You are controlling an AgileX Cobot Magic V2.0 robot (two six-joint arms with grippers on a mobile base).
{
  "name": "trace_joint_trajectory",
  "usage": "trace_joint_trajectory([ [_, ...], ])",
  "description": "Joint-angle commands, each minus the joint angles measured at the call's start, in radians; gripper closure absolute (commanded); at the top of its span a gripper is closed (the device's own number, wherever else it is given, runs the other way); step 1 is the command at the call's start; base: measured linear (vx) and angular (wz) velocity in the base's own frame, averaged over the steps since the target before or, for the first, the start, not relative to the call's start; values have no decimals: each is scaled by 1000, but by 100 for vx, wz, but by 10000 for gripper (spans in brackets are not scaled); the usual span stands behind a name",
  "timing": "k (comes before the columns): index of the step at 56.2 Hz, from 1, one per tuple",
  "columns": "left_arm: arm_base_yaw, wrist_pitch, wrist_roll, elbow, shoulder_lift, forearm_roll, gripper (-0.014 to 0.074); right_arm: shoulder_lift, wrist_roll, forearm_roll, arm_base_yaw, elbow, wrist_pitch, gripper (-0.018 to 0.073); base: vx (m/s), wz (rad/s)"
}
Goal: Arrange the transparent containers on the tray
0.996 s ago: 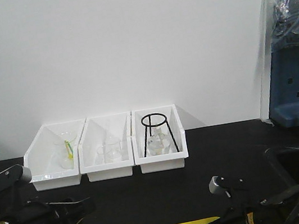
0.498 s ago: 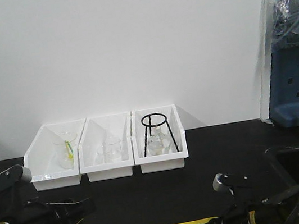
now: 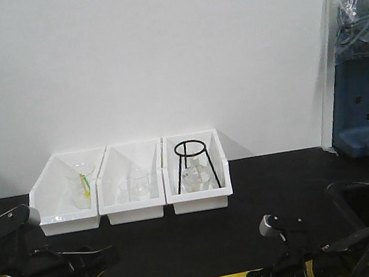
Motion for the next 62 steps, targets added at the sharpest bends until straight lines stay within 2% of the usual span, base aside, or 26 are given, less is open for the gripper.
trace_joint_trajectory([
  [1,-5,-21,26,-30,-34,-13,169,-89,-18,-37,-3,-27,-42,85,0,0],
  [5,-5,6,77,-30,-34,-13,201,-136,-30,-37,-3,-26,-58,158,0,0],
  [9,-5,68,140,-30,-34,-13,267,-214,-45,-37,-3,-26,-73,286,0,0],
  [17,-5,210,270,-30,-36,-13,493,-384,-119,-37,-3,-24,-98,571,0,0],
  [21,-5,285,304,-30,-41,-13,607,-485,-142,-37,-3,-24,-99,573,0,0],
  [29,-5,381,351,-30,-100,-5,603,-650,-196,-37,-3,-5,-92,572,0,0],
  [36,-6,433,387,-26,-213,-6,597,-802,-217,-37,-3,77,-69,572,0,0],
  [50,-5,357,387,65,-480,-7,596,-1035,-217,-37,-3,232,34,572,0,0],
  [55,-5,308,387,92,-535,-6,596,-1069,-217,-37,-3,256,54,572,0,0],
  [62,-5,302,387,98,-575,-6,596,-1096,-217,-37,-3,259,44,572,0,0],
])
